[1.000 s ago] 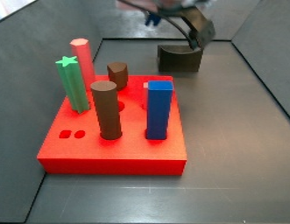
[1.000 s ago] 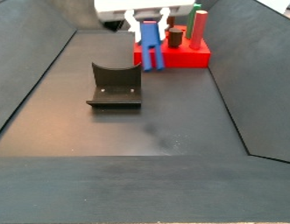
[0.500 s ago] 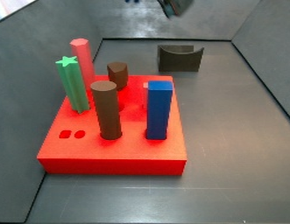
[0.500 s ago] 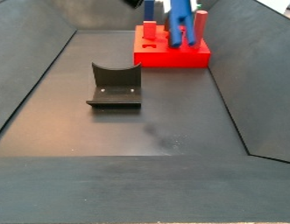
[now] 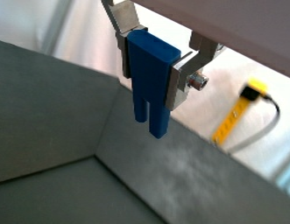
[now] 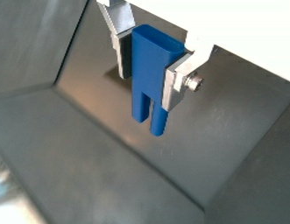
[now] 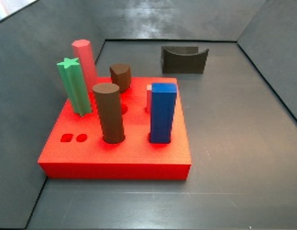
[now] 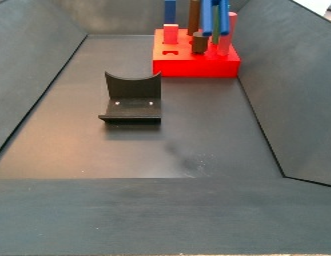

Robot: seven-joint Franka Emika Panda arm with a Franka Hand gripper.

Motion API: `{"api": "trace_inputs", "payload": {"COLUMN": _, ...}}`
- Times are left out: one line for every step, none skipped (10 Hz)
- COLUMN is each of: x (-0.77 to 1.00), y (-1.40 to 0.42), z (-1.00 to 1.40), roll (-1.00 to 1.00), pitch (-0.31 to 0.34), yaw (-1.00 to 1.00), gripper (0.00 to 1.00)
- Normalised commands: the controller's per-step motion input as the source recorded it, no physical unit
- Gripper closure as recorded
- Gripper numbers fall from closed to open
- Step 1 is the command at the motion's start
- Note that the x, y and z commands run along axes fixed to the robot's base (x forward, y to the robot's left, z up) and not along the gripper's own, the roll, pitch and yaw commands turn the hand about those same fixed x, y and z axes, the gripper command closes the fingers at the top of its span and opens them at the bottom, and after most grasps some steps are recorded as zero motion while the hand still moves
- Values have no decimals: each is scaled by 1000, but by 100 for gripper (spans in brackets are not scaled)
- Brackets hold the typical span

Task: Pick up the square-circle object. Move up. Rotate the square-circle object. Place the square-circle object on the fixture. Regrasp the square-circle object. Move to above the board. Insert the square-circle object.
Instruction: Rotate the square-circle object.

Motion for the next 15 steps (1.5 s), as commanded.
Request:
{"api": "trace_inputs", "payload": {"x": -92, "y": 52, "z": 5, "roll": -949, "pitch": 12, "yaw": -1000, "gripper": 100}}
{"api": "trace_inputs", "payload": {"x": -54, "y": 34, "z": 2, "roll": -937, "pitch": 68, "yaw": -1000, "gripper": 100}}
{"api": "trace_inputs", "payload": {"x": 15, "y": 23, "z": -21, "roll": -922, "pitch": 144, "yaw": -1000, "gripper": 100}}
{"api": "trace_inputs", "payload": {"x": 14, "y": 17, "z": -11, "roll": -914, "pitch": 201, "yaw": -1000, "gripper": 100}}
{"api": "trace_inputs", "payload": {"x": -12, "y": 16, "z": 17, "roll": -913, "pitch": 253, "yaw": -1000, "gripper": 100}}
{"api": "trace_inputs", "payload": {"x": -27, "y": 18, "z": 26, "roll": -918, "pitch": 301, "yaw": -1000, "gripper": 100}}
{"api": "trace_inputs", "payload": {"x": -14, "y": 21, "z": 20, "roll": -932, "pitch": 370, "yaw": -1000, "gripper": 100}}
{"api": "trace_inputs", "payload": {"x": 0, "y": 17, "z": 16, "roll": -947, "pitch": 428, "yaw": -1000, "gripper": 100}}
{"api": "trace_inputs", "payload": {"x": 15, "y": 21, "z": 22, "roll": -987, "pitch": 519, "yaw": -1000, "gripper": 100}}
{"api": "trace_inputs", "payload": {"x": 21, "y": 22, "z": 23, "roll": -860, "pitch": 498, "yaw": -849, "gripper": 100}}
{"api": "trace_inputs", "payload": {"x": 44, "y": 20, "z": 33, "roll": -617, "pitch": 435, "yaw": -573, "gripper": 100}}
{"api": "trace_inputs", "payload": {"x": 75, "y": 10, "z": 9, "roll": -341, "pitch": 316, "yaw": -286, "gripper": 100}}
{"api": "trace_inputs", "payload": {"x": 79, "y": 13, "z": -9, "roll": -205, "pitch": 221, "yaw": -142, "gripper": 100}}
{"api": "trace_inputs", "payload": {"x": 19, "y": -5, "z": 0, "roll": -22, "pitch": 25, "yaw": -1000, "gripper": 100}}
{"api": "trace_inputs", "payload": {"x": -6, "y": -2, "z": 5, "roll": -20, "pitch": 17, "yaw": -1000, "gripper": 100}}
